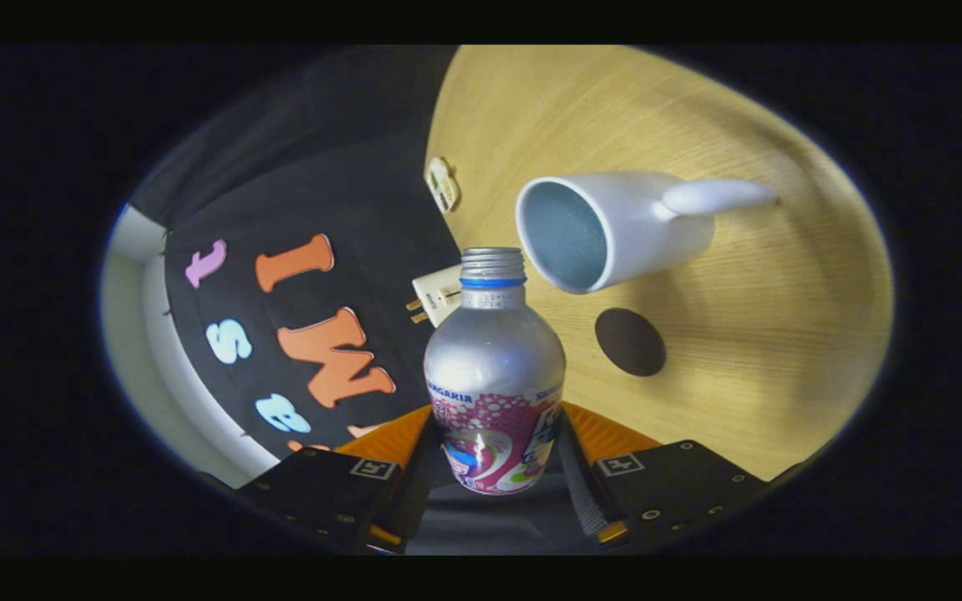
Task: Take the bottle from table, then pour the juice into the cup, finally place the bottle on the coaster
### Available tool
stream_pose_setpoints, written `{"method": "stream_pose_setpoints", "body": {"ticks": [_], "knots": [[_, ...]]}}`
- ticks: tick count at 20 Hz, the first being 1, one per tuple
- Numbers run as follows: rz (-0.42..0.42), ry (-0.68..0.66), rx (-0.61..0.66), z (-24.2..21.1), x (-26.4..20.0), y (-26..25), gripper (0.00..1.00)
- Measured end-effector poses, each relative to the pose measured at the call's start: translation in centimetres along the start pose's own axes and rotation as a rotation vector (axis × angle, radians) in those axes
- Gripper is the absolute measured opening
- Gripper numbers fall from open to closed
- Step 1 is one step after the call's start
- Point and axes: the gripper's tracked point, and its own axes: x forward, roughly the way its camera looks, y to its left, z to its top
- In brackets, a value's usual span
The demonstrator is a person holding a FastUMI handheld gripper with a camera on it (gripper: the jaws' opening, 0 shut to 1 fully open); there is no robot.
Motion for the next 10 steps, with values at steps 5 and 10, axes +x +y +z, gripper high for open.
{"method": "stream_pose_setpoints", "body": {"ticks": [5, 10], "knots": [[0.019, -0.047, -0.418, -0.4, -0.3, 1.9, 0.71], [0.052, -0.152, -0.808, 0.0, -0.2, 4.2, 0.72]]}}
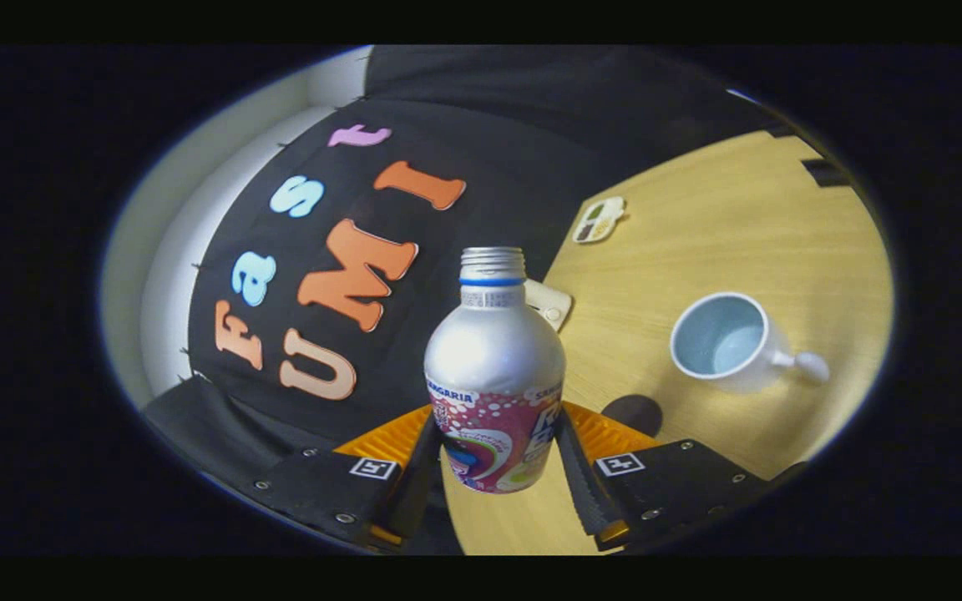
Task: Take the bottle from table, then pour the juice into the cup, finally place the bottle on the coaster
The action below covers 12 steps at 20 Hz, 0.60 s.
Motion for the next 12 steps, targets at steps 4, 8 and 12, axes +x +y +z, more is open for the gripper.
{"method": "stream_pose_setpoints", "body": {"ticks": [4, 8, 12], "knots": [[0.021, -0.089, -0.282, 1.5, 0.4, 1.0, 0.72], [0.025, -0.18, -0.608, 1.7, 1.3, 1.8, 0.72], [0.02, -0.194, -0.844, 0.2, 2.3, 2.2, 0.72]]}}
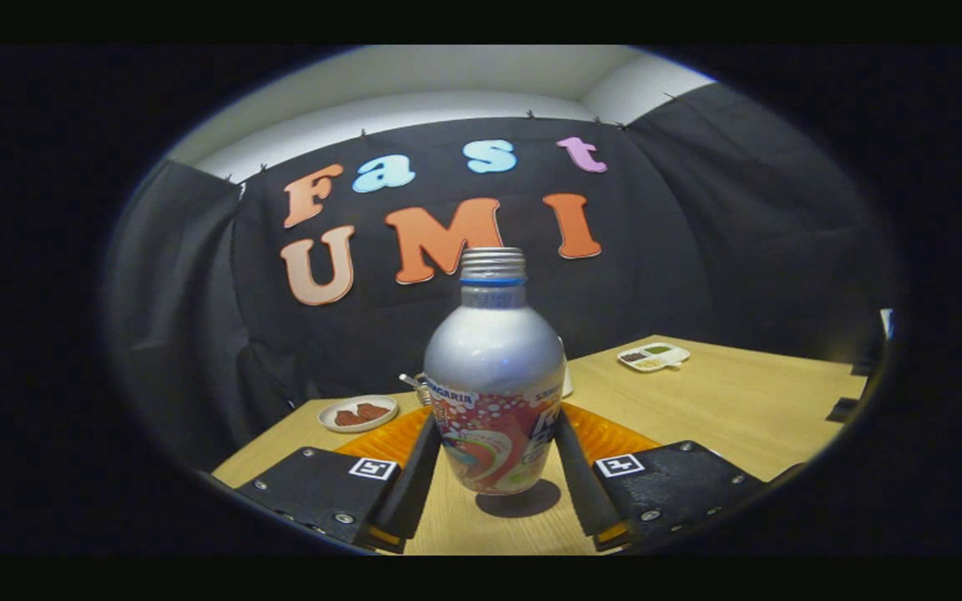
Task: Take the bottle from table, then pour the juice into the cup, finally place the bottle on the coaster
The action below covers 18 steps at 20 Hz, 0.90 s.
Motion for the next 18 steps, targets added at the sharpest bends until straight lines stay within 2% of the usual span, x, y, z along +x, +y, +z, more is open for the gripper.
{"method": "stream_pose_setpoints", "body": {"ticks": [5, 8, 12, 18], "knots": [[0.009, 0.062, -0.145, -4.0, 0.8, 1.1, 0.72], [0.027, 0.08, -0.191, -5.5, 1.6, 1.4, 0.72], [0.054, 0.126, -0.135, -8.2, 3.0, 1.1, 0.72], [0.045, 0.173, -0.163, -10.7, 3.9, 0.6, 0.72]]}}
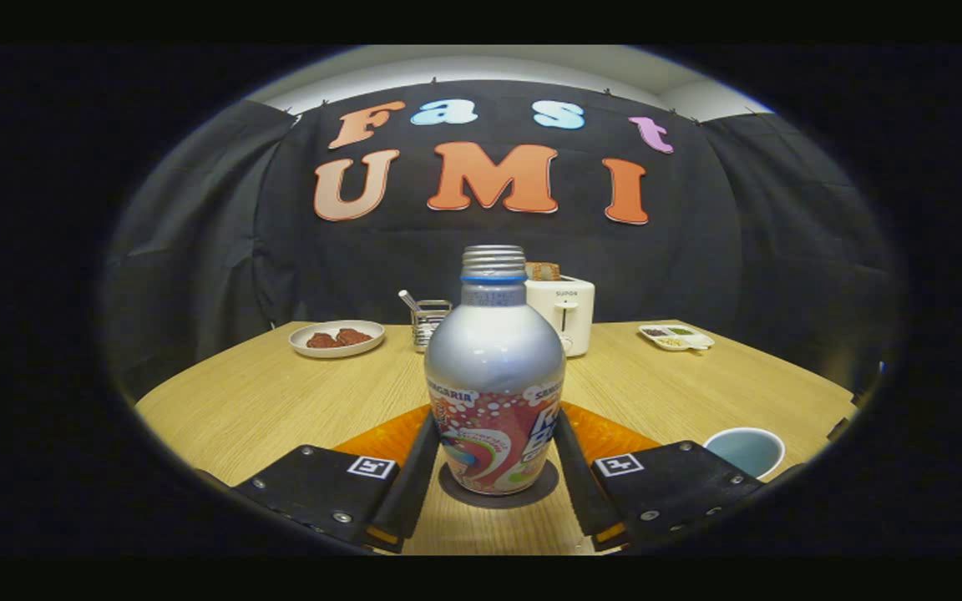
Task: Take the bottle from table, then pour the juice into the cup, finally place the bottle on the coaster
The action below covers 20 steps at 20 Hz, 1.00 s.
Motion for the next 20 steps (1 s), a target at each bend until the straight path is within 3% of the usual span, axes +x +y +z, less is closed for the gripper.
{"method": "stream_pose_setpoints", "body": {"ticks": [14, 17, 20], "knots": [[0.013, -0.007, 0.021, -0.6, 0.1, 0.1, 0.81], [0.033, -0.044, 0.037, 0.3, -0.8, 0.4, 0.97], [0.044, -0.063, 0.0, 0.5, -1.7, 0.5, 0.98]]}}
